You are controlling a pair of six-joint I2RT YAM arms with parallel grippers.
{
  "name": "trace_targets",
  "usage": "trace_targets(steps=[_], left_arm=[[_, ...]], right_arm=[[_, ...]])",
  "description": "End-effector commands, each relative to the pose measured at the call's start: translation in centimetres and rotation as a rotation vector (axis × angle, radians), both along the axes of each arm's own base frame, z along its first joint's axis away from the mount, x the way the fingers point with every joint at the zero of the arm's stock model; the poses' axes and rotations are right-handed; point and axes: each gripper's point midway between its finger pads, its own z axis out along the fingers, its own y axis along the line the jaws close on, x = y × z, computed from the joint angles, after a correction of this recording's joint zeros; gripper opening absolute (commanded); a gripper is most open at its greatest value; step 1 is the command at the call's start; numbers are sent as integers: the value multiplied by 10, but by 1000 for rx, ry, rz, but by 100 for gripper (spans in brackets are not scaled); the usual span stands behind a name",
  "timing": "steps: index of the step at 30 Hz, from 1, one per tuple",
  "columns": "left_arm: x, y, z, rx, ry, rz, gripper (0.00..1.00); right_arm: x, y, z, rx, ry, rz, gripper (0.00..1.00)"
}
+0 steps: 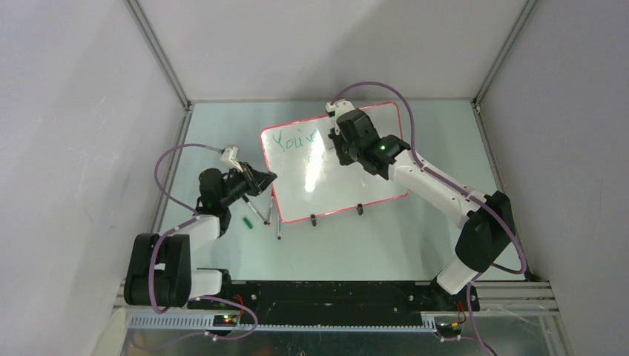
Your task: Write a sentence on the whiteboard
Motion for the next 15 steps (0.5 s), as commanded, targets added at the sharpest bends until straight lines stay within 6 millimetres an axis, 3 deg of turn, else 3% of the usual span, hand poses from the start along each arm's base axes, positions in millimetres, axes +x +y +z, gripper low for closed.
trace_targets(steps=[1, 6, 15], left_arm=[[2, 16, -23, 66, 48, 84, 1], [2, 17, -23, 66, 47, 84, 1], [2, 16, -23, 66, 48, 84, 1]], right_arm=[[10, -13, 16, -2, -43, -60, 0], [9, -12, 21, 12, -46, -52, 0], [3, -5, 47, 69, -89, -18, 0]])
